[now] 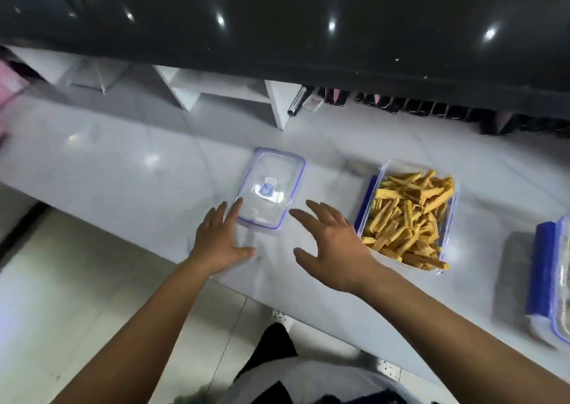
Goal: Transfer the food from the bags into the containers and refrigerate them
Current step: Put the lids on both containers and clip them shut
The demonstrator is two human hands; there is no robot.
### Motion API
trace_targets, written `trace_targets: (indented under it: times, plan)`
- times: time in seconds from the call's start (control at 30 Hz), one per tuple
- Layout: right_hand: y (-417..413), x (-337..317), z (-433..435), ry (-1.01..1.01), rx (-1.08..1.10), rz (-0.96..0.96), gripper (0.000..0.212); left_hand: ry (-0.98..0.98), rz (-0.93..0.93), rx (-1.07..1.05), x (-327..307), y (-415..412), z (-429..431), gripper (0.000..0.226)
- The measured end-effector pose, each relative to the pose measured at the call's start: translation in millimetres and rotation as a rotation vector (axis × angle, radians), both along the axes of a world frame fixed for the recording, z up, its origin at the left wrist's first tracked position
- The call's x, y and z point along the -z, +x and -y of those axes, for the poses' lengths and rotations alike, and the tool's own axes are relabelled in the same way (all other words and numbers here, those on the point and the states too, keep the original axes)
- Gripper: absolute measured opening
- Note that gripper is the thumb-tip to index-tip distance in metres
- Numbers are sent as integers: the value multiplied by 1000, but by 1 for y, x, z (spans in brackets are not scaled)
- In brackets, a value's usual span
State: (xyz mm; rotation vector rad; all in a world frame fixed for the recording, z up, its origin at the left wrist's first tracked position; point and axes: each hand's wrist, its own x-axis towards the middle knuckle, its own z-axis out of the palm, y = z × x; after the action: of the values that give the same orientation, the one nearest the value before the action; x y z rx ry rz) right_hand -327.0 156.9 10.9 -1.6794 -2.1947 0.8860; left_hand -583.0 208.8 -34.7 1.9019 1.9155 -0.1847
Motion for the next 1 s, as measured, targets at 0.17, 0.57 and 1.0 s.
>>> trace_targets:
  times: [0.17, 0.57, 1.0]
  plan:
    - [-62, 41, -31, -278, 202, 79, 94, 50, 124, 126, 28, -37, -52, 129]
    - [-126, 39, -73, -273, 964, -911, 65, 13, 855, 222, 31, -43, -79, 90]
    - [-91, -69, 49, -121, 1092, -1407, 91, -84, 1209, 830, -130, 42, 1, 88]
